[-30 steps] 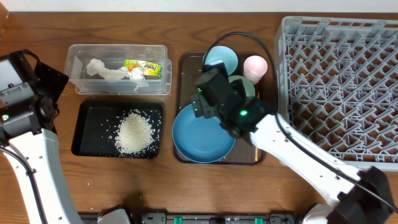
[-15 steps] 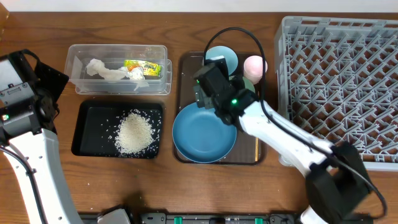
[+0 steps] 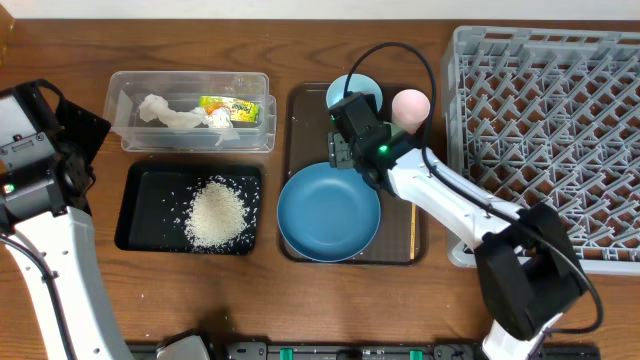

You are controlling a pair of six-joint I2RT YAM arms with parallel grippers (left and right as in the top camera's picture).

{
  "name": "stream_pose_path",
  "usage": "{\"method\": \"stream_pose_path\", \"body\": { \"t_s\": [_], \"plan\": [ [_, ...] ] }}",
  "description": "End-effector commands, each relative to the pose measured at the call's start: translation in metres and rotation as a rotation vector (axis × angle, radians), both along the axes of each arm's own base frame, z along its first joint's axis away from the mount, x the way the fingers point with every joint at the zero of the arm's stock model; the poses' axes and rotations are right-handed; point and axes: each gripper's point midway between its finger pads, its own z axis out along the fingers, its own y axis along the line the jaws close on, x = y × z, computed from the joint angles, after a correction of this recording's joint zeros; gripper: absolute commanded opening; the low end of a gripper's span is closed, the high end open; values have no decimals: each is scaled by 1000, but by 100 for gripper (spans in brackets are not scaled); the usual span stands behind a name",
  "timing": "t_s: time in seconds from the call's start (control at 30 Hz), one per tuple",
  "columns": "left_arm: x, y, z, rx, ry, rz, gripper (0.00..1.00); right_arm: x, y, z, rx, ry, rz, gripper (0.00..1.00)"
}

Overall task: Sort waste into correct bins and load items into the dishwasher rack
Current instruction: 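Grasp the green bowl rim with the right gripper and lift, then lower the green bowl upside down into the dish rack and release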

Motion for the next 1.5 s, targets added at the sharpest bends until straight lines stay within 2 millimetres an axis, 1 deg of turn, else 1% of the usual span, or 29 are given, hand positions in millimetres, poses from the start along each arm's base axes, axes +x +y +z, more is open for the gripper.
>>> {"method": "stream_pose_path", "body": {
  "t_s": [0.0, 0.1, 0.13, 0.23, 0.3, 0.43, 0.63, 0.73, 0.77, 0.8, 0.87, 0.93, 1.0, 1.03, 1.07, 1.1, 1.13, 1.2, 1.27, 1.33, 1.4, 1.47],
  "plan": [
    [-1, 3, 2, 6, -1, 16, 96, 0, 4, -23, 15, 53, -19, 72],
    [-1, 3, 2, 6, -1, 16, 96, 0, 3, -37, -2, 71, -22, 64],
    [-1, 3, 2, 6, -1, 16, 96, 0, 3, -40, -5, 75, -22, 63],
    [-1, 3, 2, 6, -1, 16, 96, 0, 1, -45, -21, 78, -30, 56],
    [-1, 3, 2, 6, -1, 16, 96, 2, -2, -45, -32, 69, -38, 55],
    [-1, 3, 2, 6, -1, 16, 96, 3, -1, -44, -28, 63, -38, 44],
    [-1, 3, 2, 6, -1, 16, 96, 8, 3, -39, -12, 44, -37, 23],
    [-1, 3, 2, 6, -1, 16, 96, 10, 7, -32, 5, 37, -30, 6],
    [-1, 3, 2, 6, -1, 16, 96, 10, 9, -27, 19, 34, -25, 2],
    [-1, 3, 2, 6, -1, 16, 96, 10, 11, -23, 31, 32, -19, 1],
    [-1, 3, 2, 6, -1, 16, 96, 9, 16, -11, 63, 22, -5, 2],
    [-1, 3, 2, 6, -1, 16, 96, 9, 19, 5, 96, 2, 6, 1],
    [-1, 3, 2, 6, -1, 16, 96, 9, 19, 32, 125, -40, 6, 1],
    [-1, 3, 2, 6, -1, 16, 96, 9, 18, 42, 136, -55, 6, 1],
    [-1, 3, 2, 6, -1, 16, 96, 8, 12, 68, 163, -92, 0, 1],
    [-1, 3, 2, 6, -1, 16, 96, 7, 9, 77, 172, -105, -3, 1],
    [-1, 3, 2, 6, -1, 16, 96, 5, 4, 96, 196, -128, -5, 1],
    [-1, 3, 2, 6, -1, 16, 96, 1, -10, 127, 239, -164, -14, 1],
    [-1, 3, 2, 6, -1, 16, 96, -4, -28, 158, 290, -195, -13, 1],
    [-1, 3, 2, 6, -1, 16, 96, -8, -47, 183, 340, -217, -5, 1],
    [-1, 3, 2, 6, -1, 16, 96, -10, -73, 203, 383, -238, -14, 1],
    [-1, 3, 2, 6, -1, 16, 96, -9, -111, 219, 412, -264, -40, 1]
  ]
}}
